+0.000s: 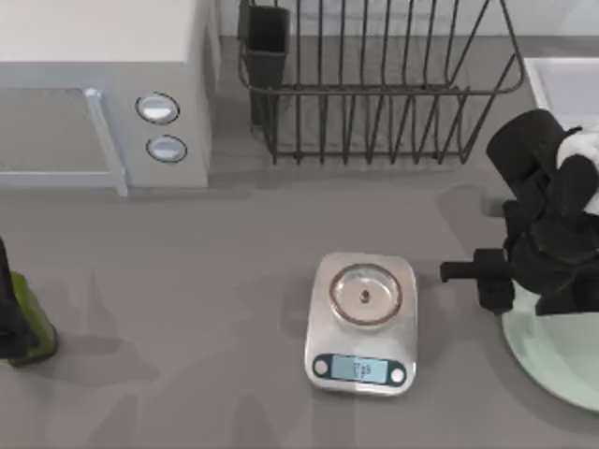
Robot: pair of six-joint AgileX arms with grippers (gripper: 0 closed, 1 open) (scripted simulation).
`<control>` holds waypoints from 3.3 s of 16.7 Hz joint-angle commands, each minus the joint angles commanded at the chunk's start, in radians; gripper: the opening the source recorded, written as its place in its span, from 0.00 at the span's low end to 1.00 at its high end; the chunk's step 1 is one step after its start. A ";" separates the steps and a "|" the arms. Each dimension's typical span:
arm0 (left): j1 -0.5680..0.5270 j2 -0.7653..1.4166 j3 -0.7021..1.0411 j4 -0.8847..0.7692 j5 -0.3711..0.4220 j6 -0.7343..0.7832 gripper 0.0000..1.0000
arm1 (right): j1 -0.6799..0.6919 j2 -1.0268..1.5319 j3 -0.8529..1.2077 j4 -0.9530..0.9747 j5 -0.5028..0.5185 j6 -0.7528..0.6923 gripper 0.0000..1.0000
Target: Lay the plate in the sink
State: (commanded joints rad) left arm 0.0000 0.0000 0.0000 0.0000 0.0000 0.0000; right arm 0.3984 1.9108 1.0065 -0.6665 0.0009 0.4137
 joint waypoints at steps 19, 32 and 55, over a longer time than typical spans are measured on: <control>0.000 0.000 0.000 0.000 0.000 0.000 1.00 | -0.013 -0.067 0.577 -0.574 0.005 -0.001 0.00; 0.000 0.000 0.000 0.000 0.000 0.000 1.00 | -0.020 -0.121 0.993 -1.013 0.004 -0.012 0.00; 0.000 0.000 0.000 0.000 0.000 0.000 1.00 | -0.481 0.800 1.896 -1.093 0.008 -0.472 0.00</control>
State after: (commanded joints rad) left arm 0.0000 0.0000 0.0000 0.0000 0.0000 0.0000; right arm -0.0824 2.7109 2.9024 -1.7591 0.0092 -0.0579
